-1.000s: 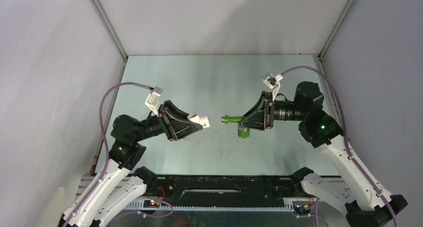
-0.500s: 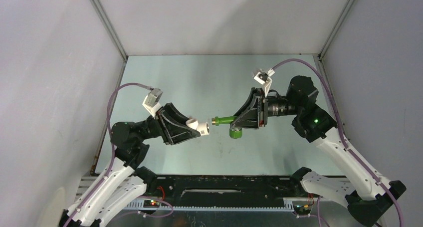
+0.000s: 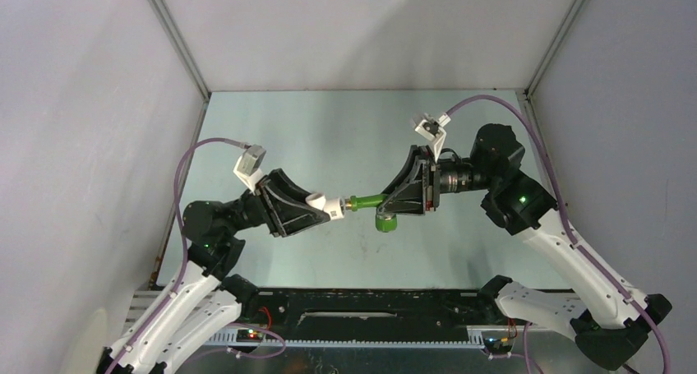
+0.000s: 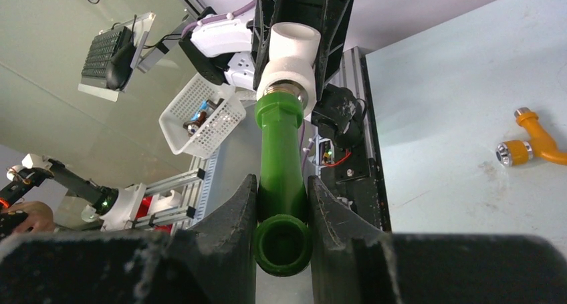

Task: Install the water faucets

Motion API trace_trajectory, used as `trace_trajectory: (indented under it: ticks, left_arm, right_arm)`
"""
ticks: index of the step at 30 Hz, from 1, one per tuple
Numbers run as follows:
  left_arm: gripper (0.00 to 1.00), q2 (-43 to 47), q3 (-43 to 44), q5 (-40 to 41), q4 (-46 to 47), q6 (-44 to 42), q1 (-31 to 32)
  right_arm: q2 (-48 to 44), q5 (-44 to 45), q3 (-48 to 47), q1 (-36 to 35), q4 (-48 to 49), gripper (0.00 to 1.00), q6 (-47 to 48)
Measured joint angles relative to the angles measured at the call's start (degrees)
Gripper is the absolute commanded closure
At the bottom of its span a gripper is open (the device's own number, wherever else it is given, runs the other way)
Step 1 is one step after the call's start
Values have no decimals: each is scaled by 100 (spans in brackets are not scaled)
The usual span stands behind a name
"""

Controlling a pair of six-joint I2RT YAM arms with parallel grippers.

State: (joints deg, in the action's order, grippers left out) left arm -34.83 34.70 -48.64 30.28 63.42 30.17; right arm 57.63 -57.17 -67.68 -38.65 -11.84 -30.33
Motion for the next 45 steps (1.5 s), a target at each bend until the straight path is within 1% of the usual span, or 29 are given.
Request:
trace_trajectory:
  ticks: [14, 22, 33, 37, 42, 45]
  left_arm:
    - [100, 0, 0, -20, -111, 13, -11]
    - [100, -90, 2, -195, -98, 68, -15]
    - [100, -184, 157, -402, -267, 103, -22]
    - [100, -225, 247, -442, -444, 66, -26]
    - [100, -310, 599, -452, -1213, -262, -26]
    - [100, -337, 719, -433, -1473, -409, -24]
  right_arm:
    - [146, 101, -28, -205, -146, 100, 85]
    - [332, 254, -503, -291, -1080, 100, 636]
    - [387, 472, -780, -481, -1659, 100, 1145]
    - [376, 546, -791, -507, -1738, 100, 1222]
    - [374, 643, -791, -507, -1814, 100, 1241]
    - [361, 706, -791, -507, -1818, 100, 1248]
